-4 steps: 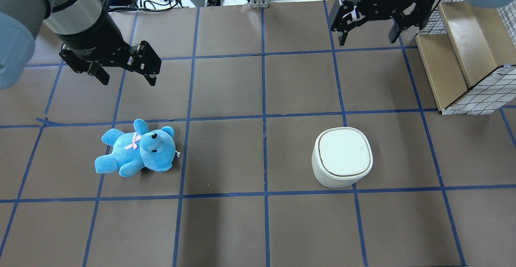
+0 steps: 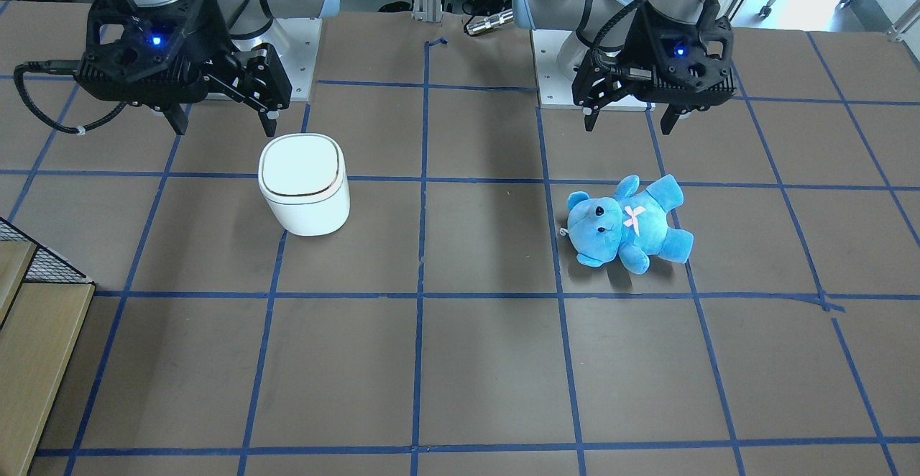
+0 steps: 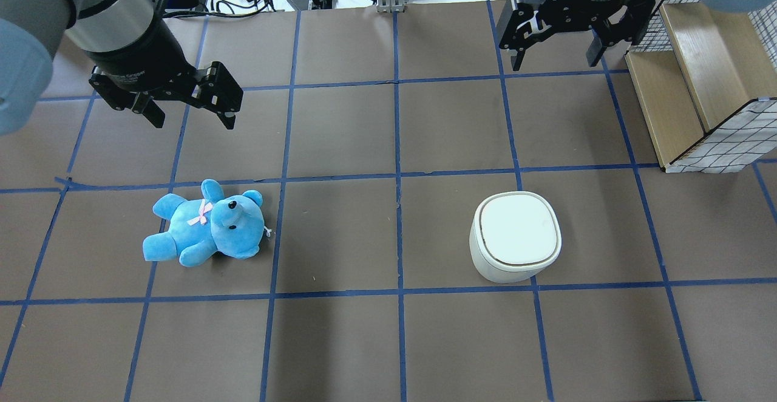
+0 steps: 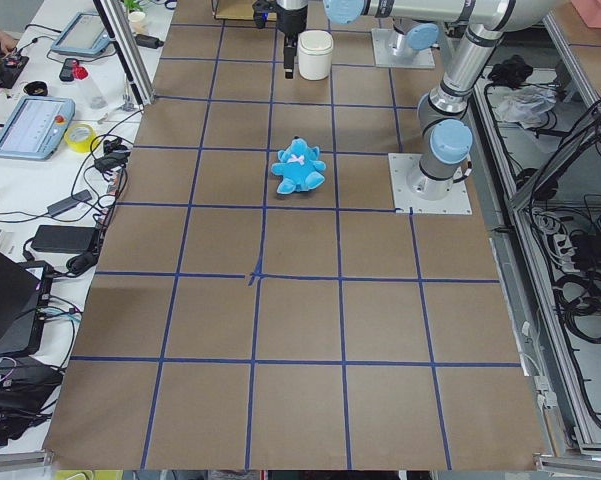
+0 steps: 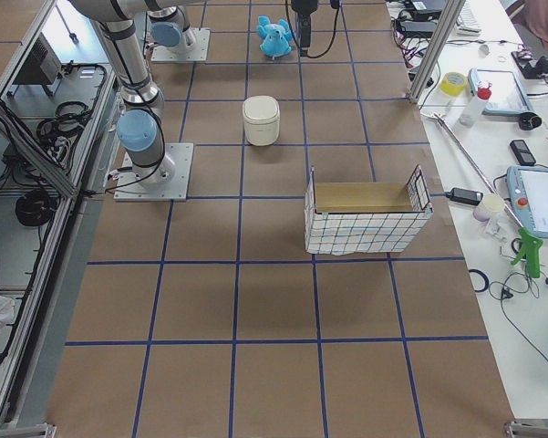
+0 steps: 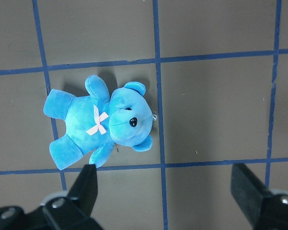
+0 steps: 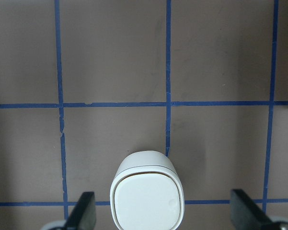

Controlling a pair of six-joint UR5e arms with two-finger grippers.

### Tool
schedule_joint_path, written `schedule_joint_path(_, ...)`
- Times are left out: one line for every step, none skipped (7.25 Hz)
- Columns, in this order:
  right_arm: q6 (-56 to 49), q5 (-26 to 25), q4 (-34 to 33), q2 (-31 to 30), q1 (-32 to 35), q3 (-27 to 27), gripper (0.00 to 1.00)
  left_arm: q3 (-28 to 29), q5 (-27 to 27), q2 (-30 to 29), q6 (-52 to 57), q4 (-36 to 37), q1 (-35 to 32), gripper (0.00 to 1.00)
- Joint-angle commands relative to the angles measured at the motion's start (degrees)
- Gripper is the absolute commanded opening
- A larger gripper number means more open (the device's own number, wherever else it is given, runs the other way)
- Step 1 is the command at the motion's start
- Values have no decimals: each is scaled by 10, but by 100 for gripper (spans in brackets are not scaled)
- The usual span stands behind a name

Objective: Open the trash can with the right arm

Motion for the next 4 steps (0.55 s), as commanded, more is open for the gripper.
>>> schedule_joint_path(-2,-1,16,2,-3,1,100,0,0,0,0,0,0,100)
schedule_joint_path(-2,-3,39,1,-5,1,99,0,0,0,0,0,0,100)
schedule_joint_path(-2,-3,55,0,-7,0,89,0,0,0,0,0,0,100)
schedule_joint_path(-2,-2,65,0,-10,2,66,0,0,0,0,0,0,100)
